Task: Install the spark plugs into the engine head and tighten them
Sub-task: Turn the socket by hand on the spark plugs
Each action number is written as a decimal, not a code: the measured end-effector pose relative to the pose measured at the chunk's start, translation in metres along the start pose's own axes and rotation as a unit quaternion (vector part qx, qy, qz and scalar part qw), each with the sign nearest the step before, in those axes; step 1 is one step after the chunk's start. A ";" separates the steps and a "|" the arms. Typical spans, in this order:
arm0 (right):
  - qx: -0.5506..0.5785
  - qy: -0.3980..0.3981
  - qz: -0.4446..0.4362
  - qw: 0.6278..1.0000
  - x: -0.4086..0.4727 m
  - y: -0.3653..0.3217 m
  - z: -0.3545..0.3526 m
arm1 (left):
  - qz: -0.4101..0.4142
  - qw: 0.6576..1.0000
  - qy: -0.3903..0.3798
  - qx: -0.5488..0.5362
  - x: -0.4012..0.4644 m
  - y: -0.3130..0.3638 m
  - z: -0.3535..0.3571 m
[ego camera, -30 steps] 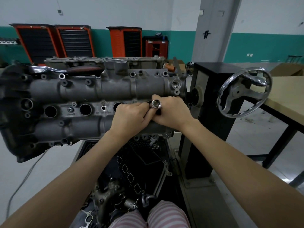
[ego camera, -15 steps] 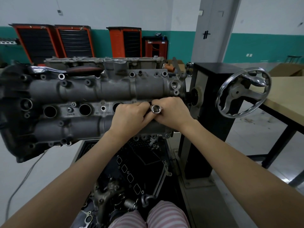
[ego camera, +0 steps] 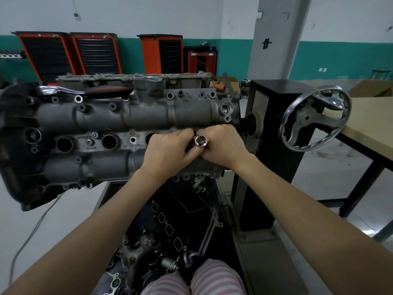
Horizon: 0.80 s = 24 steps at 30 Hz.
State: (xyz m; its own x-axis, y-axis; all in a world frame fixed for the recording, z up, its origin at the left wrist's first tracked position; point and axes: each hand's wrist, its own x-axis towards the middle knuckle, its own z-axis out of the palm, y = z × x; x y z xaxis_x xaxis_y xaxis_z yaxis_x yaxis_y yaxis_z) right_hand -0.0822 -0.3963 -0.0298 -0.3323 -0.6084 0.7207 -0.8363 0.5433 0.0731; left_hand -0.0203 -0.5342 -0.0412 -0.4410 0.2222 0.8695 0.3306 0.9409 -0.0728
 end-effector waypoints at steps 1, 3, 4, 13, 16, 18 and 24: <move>0.005 0.007 -0.001 1.000 0.000 0.000 -0.001 | 0.007 1.000 0.006 -0.004 -0.001 -0.002 0.001; 0.017 0.018 -0.001 1.000 0.000 -0.001 -0.002 | 0.012 1.000 0.013 -0.012 -0.002 -0.005 0.003; 0.019 0.021 -0.002 1.000 0.000 -0.002 -0.002 | 0.012 1.000 0.016 -0.013 -0.003 -0.005 0.003; 0.018 0.017 -0.012 1.000 0.000 -0.001 -0.003 | 0.019 1.000 -0.002 -0.017 -0.002 0.002 0.000; 0.000 0.011 -0.011 1.000 0.000 0.001 -0.001 | 0.014 1.000 -0.004 -0.008 -0.001 0.002 0.002; -0.006 0.013 -0.011 1.000 0.000 0.000 -0.001 | 0.014 1.000 0.006 -0.008 -0.002 -0.001 0.004; 0.013 0.011 0.012 1.000 0.001 -0.002 -0.002 | -0.003 1.000 0.013 -0.025 -0.003 -0.005 0.005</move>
State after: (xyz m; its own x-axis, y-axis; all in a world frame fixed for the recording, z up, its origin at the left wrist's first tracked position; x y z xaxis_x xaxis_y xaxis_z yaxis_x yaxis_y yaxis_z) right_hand -0.0803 -0.3969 -0.0278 -0.3430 -0.5830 0.7365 -0.8394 0.5421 0.0382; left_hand -0.0247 -0.5385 -0.0453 -0.4215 0.2099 0.8822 0.3699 0.9280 -0.0441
